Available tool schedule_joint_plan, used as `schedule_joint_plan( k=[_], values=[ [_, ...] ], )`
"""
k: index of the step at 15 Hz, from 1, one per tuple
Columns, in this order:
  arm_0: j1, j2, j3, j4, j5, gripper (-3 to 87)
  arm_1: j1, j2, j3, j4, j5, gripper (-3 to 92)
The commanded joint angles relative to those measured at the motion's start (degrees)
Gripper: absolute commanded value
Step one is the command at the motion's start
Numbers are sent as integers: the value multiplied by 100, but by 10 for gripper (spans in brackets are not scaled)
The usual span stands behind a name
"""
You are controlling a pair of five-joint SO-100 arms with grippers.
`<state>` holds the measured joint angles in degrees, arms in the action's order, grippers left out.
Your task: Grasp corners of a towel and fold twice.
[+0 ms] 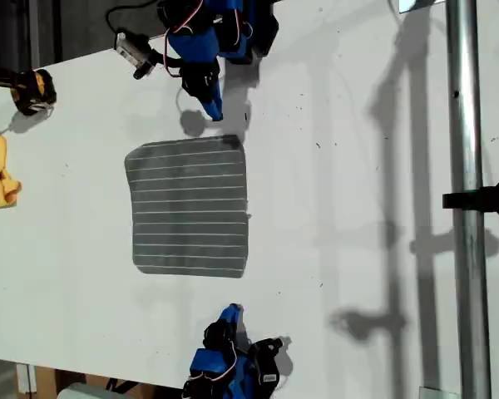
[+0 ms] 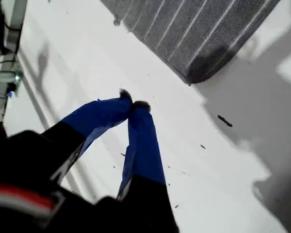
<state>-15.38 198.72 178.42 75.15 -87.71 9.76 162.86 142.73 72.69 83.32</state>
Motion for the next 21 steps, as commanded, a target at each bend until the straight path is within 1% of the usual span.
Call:
schedule_joint_plan(
  k=[1,3,4,6,10,12,14,15,16,17,18,21],
  values=[
    [-62,9,-35,26,-44,-12,-79,-1204,-1178,-123,-316,-2],
    [-53,9,-35,26,-53,-12,-88,-2303,-2206,176,-589,-2],
    [-53,9,-35,26,-62,-12,-70,-2777,-2725,413,-686,-2],
    [-53,9,-35,26,-79,-12,9,-3894,-3964,1169,-905,-2],
    [-44,9,-35,26,-97,-12,132,-5520,-5687,2004,-1160,-2],
    [-44,9,-35,26,-88,-12,149,-5563,-5669,1775,-1160,-2],
    [-70,9,-35,26,-70,-11,220,-5537,-5704,1907,-1160,1],
    [-70,9,-35,26,-53,-10,176,-5581,-5783,2004,-1362,245],
    [-70,9,-35,26,-53,-9,158,-5651,-5924,2057,-1661,385],
    [-79,9,-35,26,-53,-8,167,-5748,-6091,2276,-1714,441],
    [-79,9,-35,26,-44,-7,220,-5801,-6152,2443,-1723,459],
    [-79,9,-35,26,-44,-7,369,-5906,-5985,2549,-1687,454]
  ],
)
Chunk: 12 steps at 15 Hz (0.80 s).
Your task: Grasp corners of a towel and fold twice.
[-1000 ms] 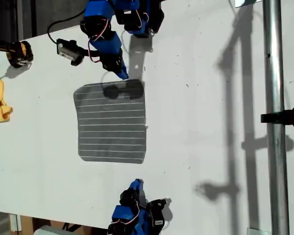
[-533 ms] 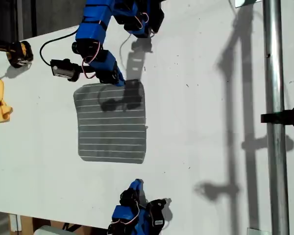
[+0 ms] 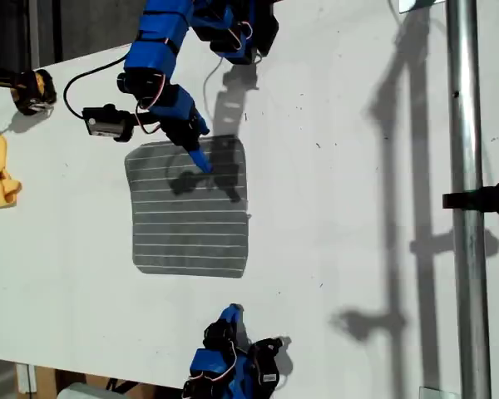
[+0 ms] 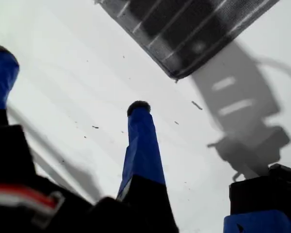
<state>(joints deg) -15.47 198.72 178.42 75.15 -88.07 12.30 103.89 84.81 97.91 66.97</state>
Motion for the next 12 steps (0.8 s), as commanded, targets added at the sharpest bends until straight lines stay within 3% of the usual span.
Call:
schedule_joint_plan(
  k=[1,12],
  values=[
    [-70,9,-35,26,-9,-7,158,-88,9,-44,-44,454],
    [-88,9,-35,35,0,-5,360,-554,2417,-2250,-26,396]
  ],
)
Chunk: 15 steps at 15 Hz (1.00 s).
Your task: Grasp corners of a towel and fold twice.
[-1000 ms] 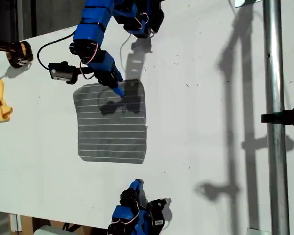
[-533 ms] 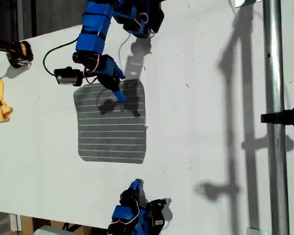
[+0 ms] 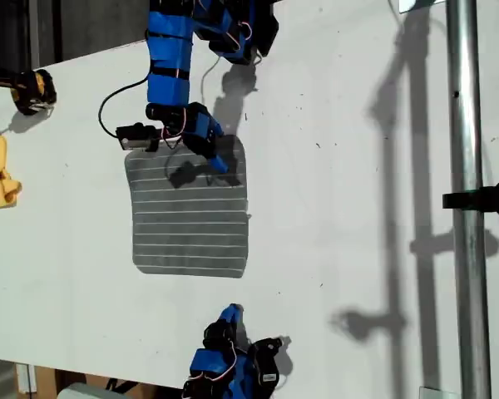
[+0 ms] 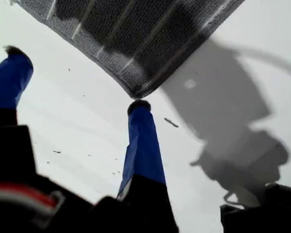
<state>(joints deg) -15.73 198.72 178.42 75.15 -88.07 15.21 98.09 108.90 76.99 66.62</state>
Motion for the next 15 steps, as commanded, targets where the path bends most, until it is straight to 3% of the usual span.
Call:
schedule_joint_plan(
  k=[1,11,15],
  values=[
    [-62,9,-35,35,-9,-6,79,-105,44,-264,9,394],
    [-62,9,-35,35,-9,-8,281,-1424,44,-747,-44,367],
    [-62,9,-35,35,-9,-8,290,-1424,35,-809,-79,223]
  ],
)
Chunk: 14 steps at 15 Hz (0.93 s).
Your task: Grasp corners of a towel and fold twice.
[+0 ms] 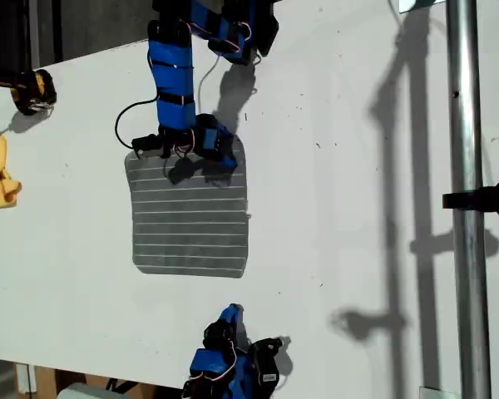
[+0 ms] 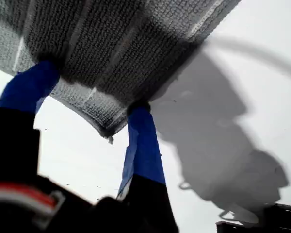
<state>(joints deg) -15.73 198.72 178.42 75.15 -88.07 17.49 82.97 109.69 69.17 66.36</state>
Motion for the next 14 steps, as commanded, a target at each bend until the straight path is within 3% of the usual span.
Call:
schedule_joint_plan(
  k=[1,2,6,14],
  values=[
    [-62,9,-35,35,-9,-7,62,97,-62,-26,-53,144],
    [-70,9,-35,35,-9,-7,62,97,-62,-26,0,56],
    [-70,9,-35,35,-26,-7,0,70,-79,-97,-44,5],
    [105,9,-105,-114,-62,-25,-185,519,-70,-158,-35,-1]
  ],
)
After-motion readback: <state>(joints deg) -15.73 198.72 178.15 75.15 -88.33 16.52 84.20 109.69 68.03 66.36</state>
